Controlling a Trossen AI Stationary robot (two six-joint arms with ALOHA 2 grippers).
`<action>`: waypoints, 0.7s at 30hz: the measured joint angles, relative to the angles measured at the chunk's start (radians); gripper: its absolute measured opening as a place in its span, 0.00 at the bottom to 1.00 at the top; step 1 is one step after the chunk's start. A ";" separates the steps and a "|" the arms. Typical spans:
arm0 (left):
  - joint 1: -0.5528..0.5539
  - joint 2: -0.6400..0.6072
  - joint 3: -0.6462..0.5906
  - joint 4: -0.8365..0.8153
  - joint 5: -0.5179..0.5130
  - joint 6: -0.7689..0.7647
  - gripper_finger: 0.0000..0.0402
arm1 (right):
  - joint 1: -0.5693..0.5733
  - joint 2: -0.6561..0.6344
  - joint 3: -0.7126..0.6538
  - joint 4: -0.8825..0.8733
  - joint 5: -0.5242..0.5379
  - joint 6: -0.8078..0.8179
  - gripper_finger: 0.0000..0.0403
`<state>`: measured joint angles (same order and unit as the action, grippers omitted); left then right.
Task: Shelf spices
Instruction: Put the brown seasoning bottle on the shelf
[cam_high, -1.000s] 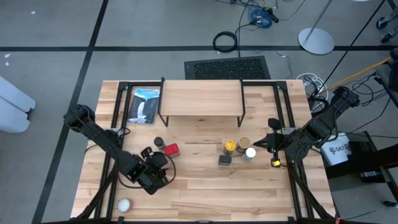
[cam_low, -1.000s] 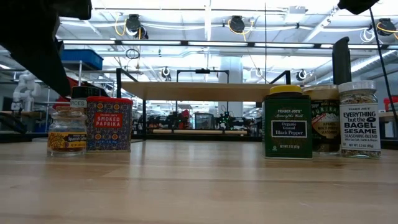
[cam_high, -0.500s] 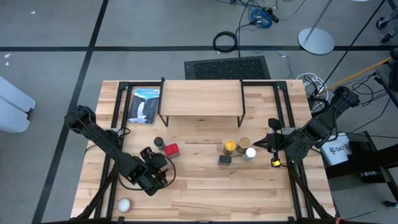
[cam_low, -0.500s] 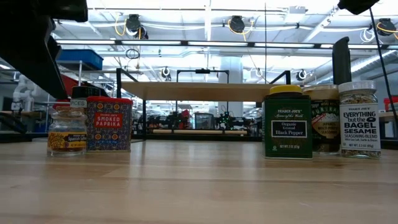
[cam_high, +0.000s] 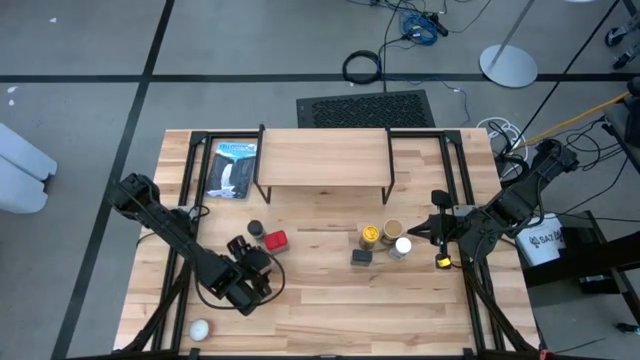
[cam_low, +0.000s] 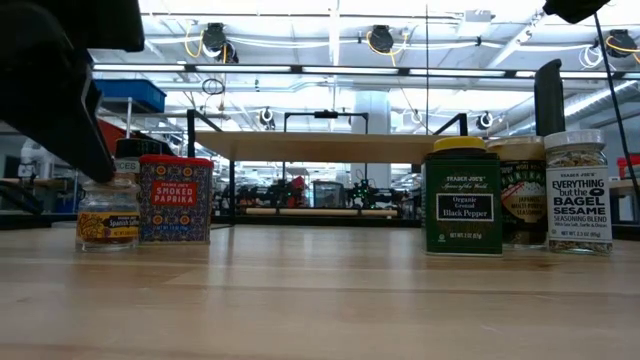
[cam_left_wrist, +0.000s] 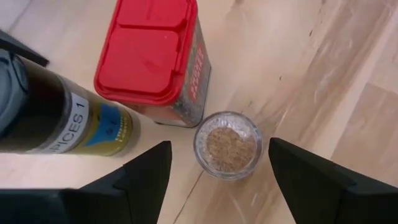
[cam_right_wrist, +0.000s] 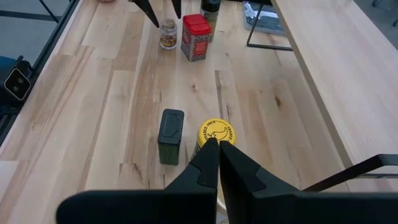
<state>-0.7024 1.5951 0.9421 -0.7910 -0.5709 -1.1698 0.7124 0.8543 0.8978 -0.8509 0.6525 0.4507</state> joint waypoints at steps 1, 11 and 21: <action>0.001 0.000 0.000 0.000 -0.006 0.000 0.69 | 0.000 0.000 0.000 0.000 0.000 0.000 0.00; 0.001 0.000 -0.066 0.133 -0.015 0.005 0.69 | 0.000 0.000 0.000 0.000 0.000 0.001 0.00; 0.003 0.002 -0.086 0.158 -0.053 0.006 0.69 | 0.000 0.000 0.000 0.001 0.000 0.001 0.00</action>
<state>-0.6998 1.5969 0.8562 -0.6330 -0.6235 -1.1641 0.7123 0.8543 0.8981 -0.8501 0.6525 0.4515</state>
